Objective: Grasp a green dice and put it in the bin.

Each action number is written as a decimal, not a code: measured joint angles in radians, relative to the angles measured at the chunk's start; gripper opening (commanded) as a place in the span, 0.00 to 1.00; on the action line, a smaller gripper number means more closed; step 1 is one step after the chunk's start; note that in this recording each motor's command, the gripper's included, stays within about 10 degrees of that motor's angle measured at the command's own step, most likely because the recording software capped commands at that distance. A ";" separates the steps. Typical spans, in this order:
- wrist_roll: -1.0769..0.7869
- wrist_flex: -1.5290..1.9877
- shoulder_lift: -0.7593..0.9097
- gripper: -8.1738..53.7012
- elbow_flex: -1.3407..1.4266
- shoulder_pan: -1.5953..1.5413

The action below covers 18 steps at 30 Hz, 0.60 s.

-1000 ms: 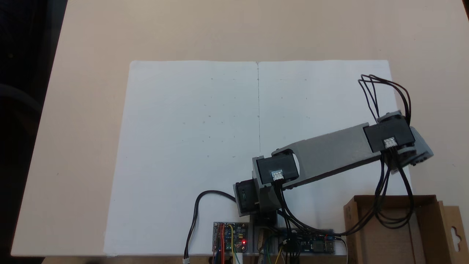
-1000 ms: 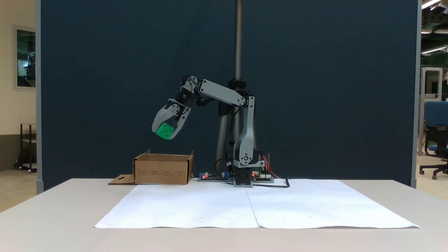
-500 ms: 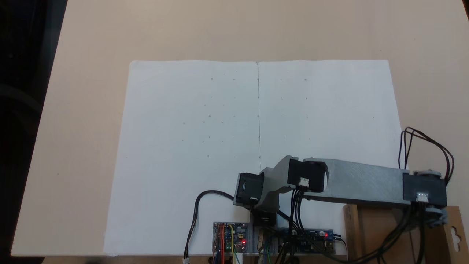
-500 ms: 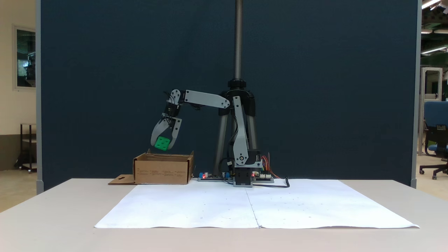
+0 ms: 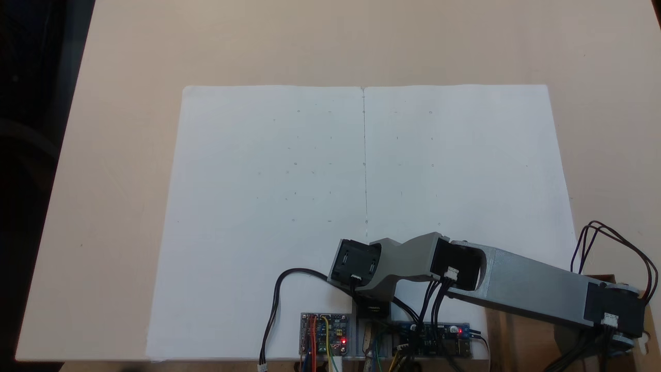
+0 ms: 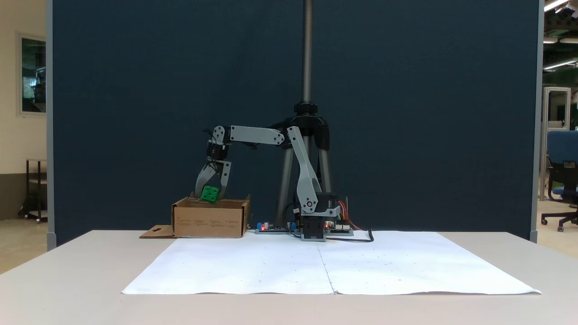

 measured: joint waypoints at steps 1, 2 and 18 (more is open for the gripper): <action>0.000 0.000 0.000 0.49 0.000 0.000; 0.000 0.000 -0.002 0.66 0.000 0.000; 0.000 -0.026 -0.052 0.87 0.000 -0.002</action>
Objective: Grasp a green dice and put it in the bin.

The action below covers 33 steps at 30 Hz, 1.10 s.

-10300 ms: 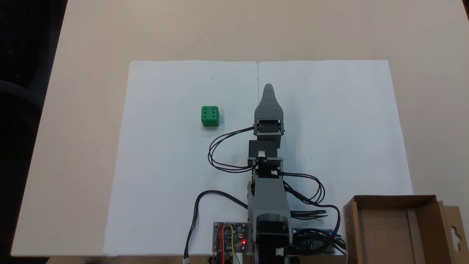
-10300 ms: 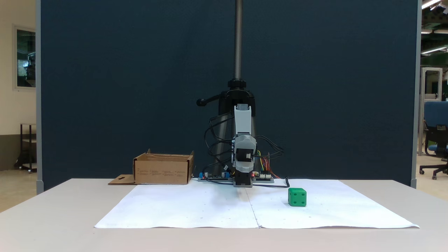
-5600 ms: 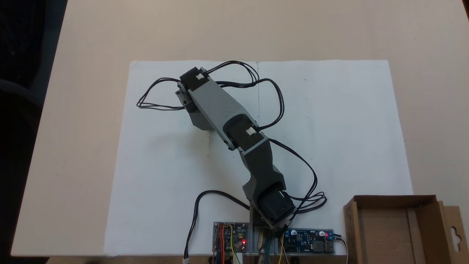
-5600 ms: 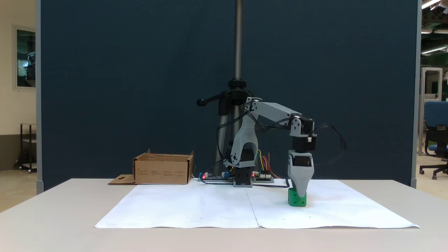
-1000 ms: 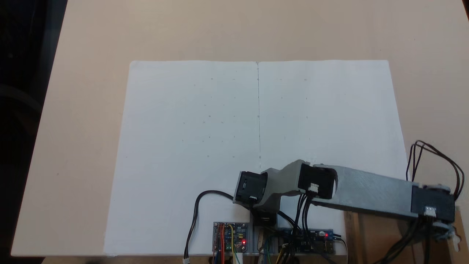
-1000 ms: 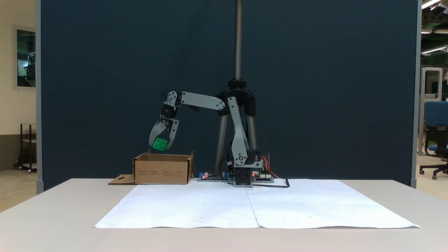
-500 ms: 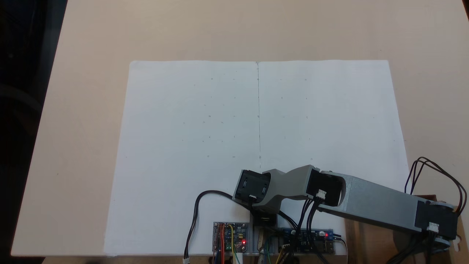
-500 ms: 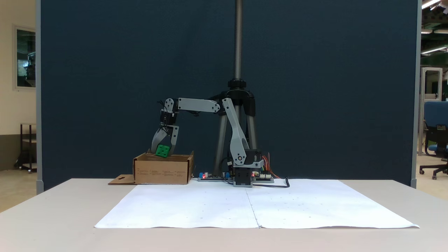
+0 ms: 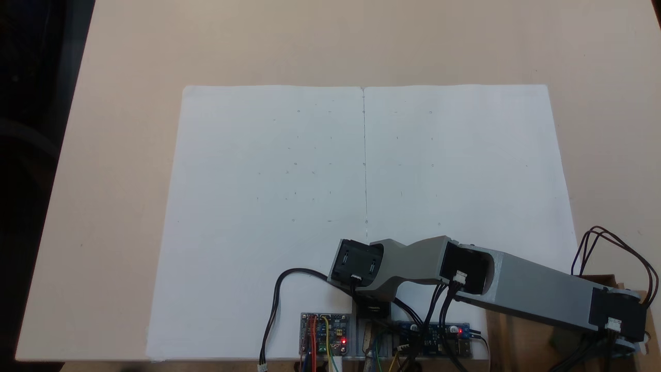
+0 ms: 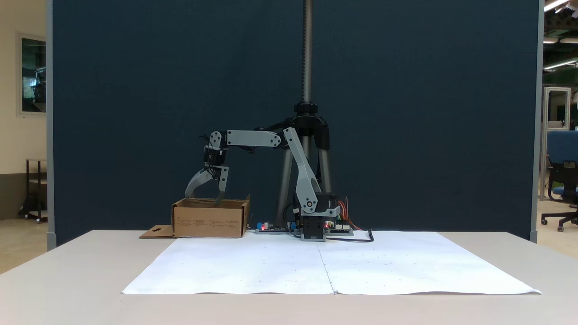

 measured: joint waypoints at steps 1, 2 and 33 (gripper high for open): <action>0.000 -0.002 0.000 0.87 0.000 -0.003; 0.000 0.000 0.002 0.86 0.000 -0.005; 0.577 -0.035 0.532 0.85 -0.069 -1.516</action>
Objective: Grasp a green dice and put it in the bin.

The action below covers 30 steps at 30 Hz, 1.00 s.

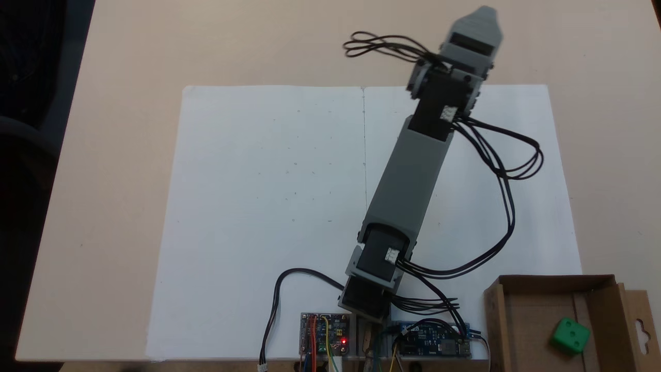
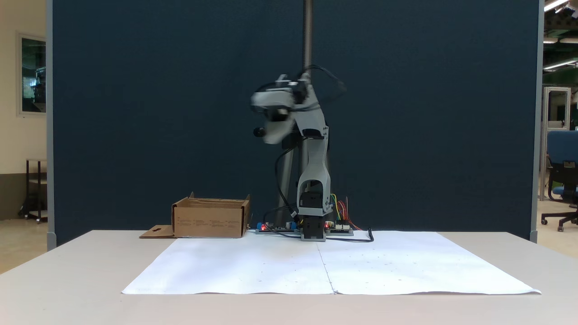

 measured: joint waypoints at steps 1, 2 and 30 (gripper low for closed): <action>0.008 -0.005 0.031 0.86 0.048 -0.048; 0.017 -0.026 0.071 0.86 0.126 -0.094; -0.032 -1.172 0.543 0.86 1.876 -0.330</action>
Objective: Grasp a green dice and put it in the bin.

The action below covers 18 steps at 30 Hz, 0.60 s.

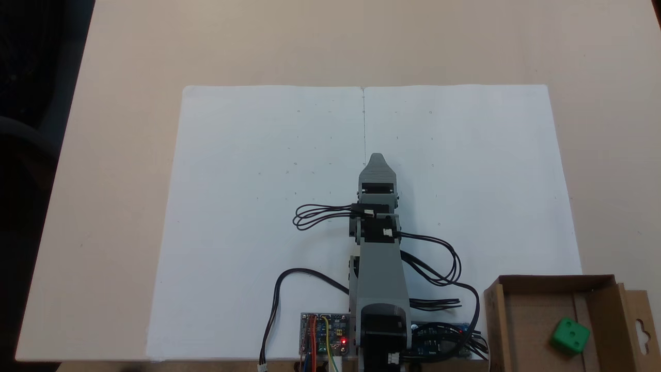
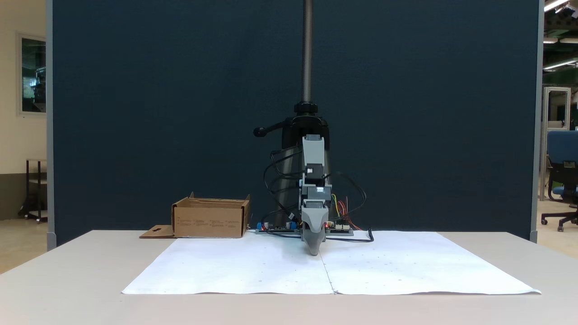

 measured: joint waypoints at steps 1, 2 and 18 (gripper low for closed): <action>-0.003 -0.060 0.000 0.86 0.028 0.000; -0.006 -0.120 0.000 0.86 0.054 0.000; -0.018 -0.597 -0.002 0.86 0.135 0.003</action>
